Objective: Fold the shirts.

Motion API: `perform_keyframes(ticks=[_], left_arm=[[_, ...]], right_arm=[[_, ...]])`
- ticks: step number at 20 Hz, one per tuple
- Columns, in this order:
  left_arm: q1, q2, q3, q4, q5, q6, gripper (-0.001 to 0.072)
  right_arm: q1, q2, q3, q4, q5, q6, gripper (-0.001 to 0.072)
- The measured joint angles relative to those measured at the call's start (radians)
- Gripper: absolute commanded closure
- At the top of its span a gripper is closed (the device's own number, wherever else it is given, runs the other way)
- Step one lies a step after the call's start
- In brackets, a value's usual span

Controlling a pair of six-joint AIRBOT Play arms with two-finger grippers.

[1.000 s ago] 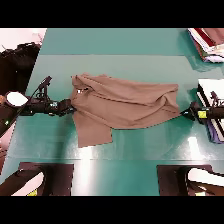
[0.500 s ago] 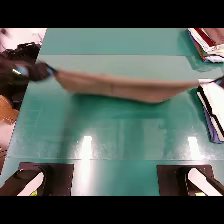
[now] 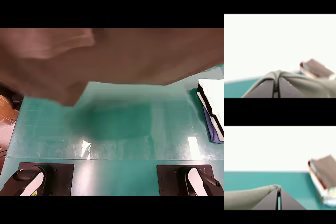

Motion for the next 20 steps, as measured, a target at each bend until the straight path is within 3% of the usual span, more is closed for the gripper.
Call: perform_keyframes(ticks=[4, 9, 15, 20], left_arm=[[0.000, -0.001, 0.037, 0.040, -0.019, -0.018, 0.0679], [0.000, -0.013, -0.214, 0.116, -0.076, -0.042, 0.0679], [0.000, -0.179, -0.607, 0.124, -0.085, -0.048, 0.0678], [0.000, -0.466, -0.714, 0.093, 0.030, 0.000, 0.0678]], right_arm=[[0.000, -0.060, 0.178, -0.092, 0.113, 0.078, 0.0700], [0.032, -0.220, 0.275, -0.152, 0.258, 0.147, 0.0700], [0.231, -0.481, 0.106, -0.306, 0.346, 0.182, 0.0700], [0.320, -0.739, -0.030, -0.367, 0.307, 0.194, 0.0700]])
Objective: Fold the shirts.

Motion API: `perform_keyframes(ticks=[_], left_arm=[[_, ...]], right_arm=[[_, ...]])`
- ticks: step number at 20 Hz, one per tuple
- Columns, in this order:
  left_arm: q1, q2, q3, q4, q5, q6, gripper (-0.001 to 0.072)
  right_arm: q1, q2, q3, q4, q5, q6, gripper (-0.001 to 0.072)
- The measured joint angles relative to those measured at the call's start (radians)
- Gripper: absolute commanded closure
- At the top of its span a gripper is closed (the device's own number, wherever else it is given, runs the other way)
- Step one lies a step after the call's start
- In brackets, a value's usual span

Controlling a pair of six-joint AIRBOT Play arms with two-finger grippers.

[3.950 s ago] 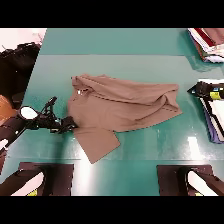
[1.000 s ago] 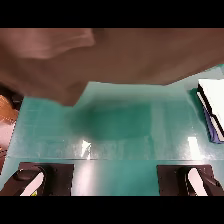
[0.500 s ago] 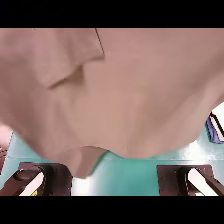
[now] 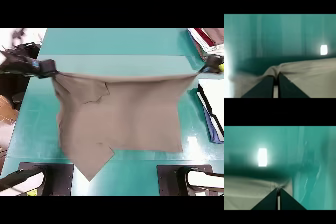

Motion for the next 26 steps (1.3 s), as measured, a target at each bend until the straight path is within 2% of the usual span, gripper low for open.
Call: perform_keyframes(ticks=[3, 6, 9, 13, 18, 19, 20, 21, 26], left_arm=[[0.000, -0.153, 0.037, -0.044, 0.101, 0.032, 0.0678], [0.011, -0.226, 0.106, -0.064, 0.134, 0.048, 0.0679], [0.043, -0.251, 0.168, -0.067, 0.013, 0.075, 0.0679], [0.065, -0.253, 0.146, -0.022, -0.182, 0.105, 0.0679], [0.072, -0.245, -0.032, 0.000, -0.232, 0.099, 0.0675], [0.072, -0.245, -0.068, 0.000, -0.228, 0.094, 0.0532], [0.072, -0.244, -0.100, -0.002, -0.220, 0.089, 0.0254], [0.073, -0.244, -0.124, -0.007, -0.217, 0.085, 0.0215], [0.072, -0.163, -0.190, 0.007, -0.219, 0.070, 0.0215]], right_arm=[[0.015, -0.135, 0.032, 0.007, -0.063, 0.002, 0.0700], [0.021, -0.205, 0.101, 0.024, -0.099, 0.002, 0.0700], [0.024, -0.209, 0.121, 0.035, -0.101, -0.003, 0.0700], [0.025, -0.136, -0.013, 0.035, -0.098, -0.011, 0.0699], [0.026, -0.042, -0.259, 0.038, -0.158, -0.014, 0.0698], [0.026, -0.030, -0.303, 0.043, -0.171, -0.014, 0.0689], [0.026, -0.017, -0.341, 0.057, -0.185, -0.014, 0.0525], [0.026, -0.006, -0.371, 0.071, -0.199, -0.014, 0.0311], [0.023, 0.063, -0.449, 0.107, -0.230, -0.016, 0.0299]])
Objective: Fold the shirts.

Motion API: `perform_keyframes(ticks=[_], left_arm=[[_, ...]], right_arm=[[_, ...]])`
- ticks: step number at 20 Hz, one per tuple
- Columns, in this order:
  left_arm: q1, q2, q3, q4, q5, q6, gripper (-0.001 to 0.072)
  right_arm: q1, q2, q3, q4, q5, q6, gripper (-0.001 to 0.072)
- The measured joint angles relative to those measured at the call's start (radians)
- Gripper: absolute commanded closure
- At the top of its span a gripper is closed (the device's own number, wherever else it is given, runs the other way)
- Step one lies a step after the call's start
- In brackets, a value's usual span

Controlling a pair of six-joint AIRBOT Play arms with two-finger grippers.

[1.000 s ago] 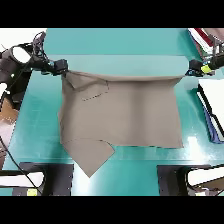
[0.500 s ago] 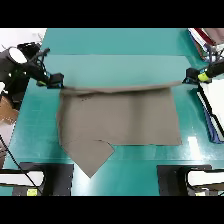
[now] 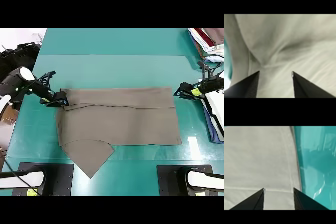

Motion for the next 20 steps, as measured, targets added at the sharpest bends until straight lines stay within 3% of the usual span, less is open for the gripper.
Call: perform_keyframes(ticks=[8, 9, 11, 20], left_arm=[[0.000, 0.473, -0.428, 0.032, -0.085, -0.117, 0.0227], [0.000, 0.521, -0.487, 0.022, -0.089, -0.132, 0.0317], [0.000, 0.601, -0.591, -0.002, -0.101, -0.153, 0.0341], [0.000, 0.684, -0.747, -0.058, -0.122, -0.176, 0.0334]], right_arm=[[-0.023, 0.145, -0.018, 0.012, -0.014, 0.000, 0.0302], [-0.023, 0.151, -0.019, 0.012, -0.015, 0.000, 0.0302], [-0.019, 0.158, -0.019, 0.013, -0.018, 0.001, 0.0302], [-0.011, 0.167, -0.019, 0.013, -0.019, 0.000, 0.0302]])
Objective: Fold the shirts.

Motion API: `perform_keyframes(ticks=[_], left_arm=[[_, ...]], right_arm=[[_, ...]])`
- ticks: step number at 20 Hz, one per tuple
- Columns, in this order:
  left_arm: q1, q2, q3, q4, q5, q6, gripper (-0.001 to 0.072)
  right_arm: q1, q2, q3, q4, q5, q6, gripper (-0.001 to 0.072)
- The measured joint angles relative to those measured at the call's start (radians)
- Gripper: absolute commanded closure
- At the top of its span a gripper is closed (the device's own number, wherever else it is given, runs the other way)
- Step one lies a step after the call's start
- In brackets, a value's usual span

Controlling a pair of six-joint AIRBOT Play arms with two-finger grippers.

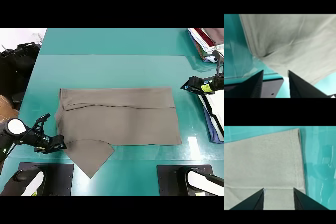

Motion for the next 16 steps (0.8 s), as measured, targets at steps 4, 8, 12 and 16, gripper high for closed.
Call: perform_keyframes(ticks=[4, 8, 12, 16], left_arm=[[0.000, 0.003, -0.036, -0.006, 0.033, -0.001, 0.0334], [0.001, 0.005, -0.073, -0.043, 0.101, -0.001, 0.0335], [0.001, 0.006, -0.111, -0.107, 0.149, -0.005, 0.0611], [0.000, 0.003, -0.117, -0.171, 0.195, 0.027, 0.0679]], right_arm=[[0.000, 0.000, 0.000, 0.000, 0.000, 0.000, 0.0302], [0.000, 0.000, 0.000, 0.000, 0.000, 0.000, 0.0302], [0.000, 0.000, 0.000, 0.000, 0.000, 0.000, 0.0303], [-0.014, 0.000, 0.000, -0.001, 0.034, 0.000, 0.0303]])
